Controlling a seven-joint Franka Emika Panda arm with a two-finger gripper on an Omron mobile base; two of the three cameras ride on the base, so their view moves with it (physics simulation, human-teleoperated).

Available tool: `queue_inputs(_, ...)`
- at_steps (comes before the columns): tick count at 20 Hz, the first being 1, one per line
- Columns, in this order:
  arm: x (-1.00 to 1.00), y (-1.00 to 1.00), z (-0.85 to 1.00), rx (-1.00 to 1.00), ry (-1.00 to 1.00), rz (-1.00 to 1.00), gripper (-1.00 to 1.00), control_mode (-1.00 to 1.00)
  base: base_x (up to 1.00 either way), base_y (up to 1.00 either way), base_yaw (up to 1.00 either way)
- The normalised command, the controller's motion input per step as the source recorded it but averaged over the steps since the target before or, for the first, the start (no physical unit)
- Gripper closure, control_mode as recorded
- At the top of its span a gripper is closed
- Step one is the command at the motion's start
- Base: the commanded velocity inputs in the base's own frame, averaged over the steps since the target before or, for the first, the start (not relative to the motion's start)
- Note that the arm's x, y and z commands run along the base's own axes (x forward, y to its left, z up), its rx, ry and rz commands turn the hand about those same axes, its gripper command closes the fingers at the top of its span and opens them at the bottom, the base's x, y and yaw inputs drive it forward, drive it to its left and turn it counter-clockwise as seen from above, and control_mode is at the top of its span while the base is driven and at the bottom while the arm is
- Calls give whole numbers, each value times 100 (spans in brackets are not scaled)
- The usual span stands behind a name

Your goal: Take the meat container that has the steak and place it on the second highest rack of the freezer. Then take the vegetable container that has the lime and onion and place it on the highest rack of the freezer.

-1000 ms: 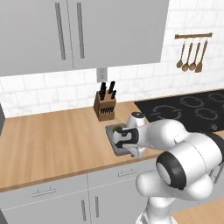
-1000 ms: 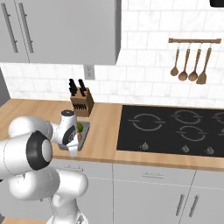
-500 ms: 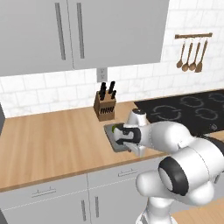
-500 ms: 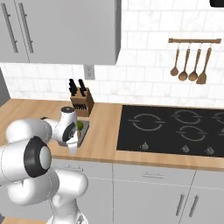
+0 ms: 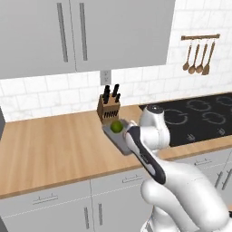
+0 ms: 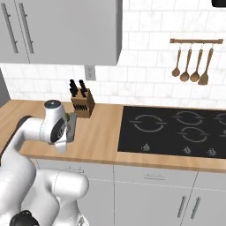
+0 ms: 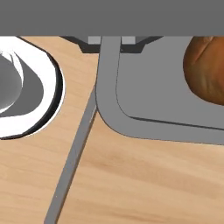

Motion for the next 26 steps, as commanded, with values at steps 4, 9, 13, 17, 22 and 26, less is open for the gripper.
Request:
queue_inputs(4, -47, 11, 95, -3, -20, -6, 100, -100, 0, 0, 0)
queue_inputs(9, -46, 0, 46, 0, -22, 0, 100, -100, 0, 0, 0)
queue_inputs(13, -57, -1, 29, 9, -14, 2, 100, -100, 0, 0, 0)
queue_inputs(17, -27, 6, 1, 0, -9, 1, 100, 100, -22, 6, 0)
queue_inputs(22, 0, 0, 0, 0, 0, 0, 100, 100, -100, 57, 4)
queue_inputs(26, 0, 0, 0, 0, 0, 0, 100, 100, -100, 93, 20)
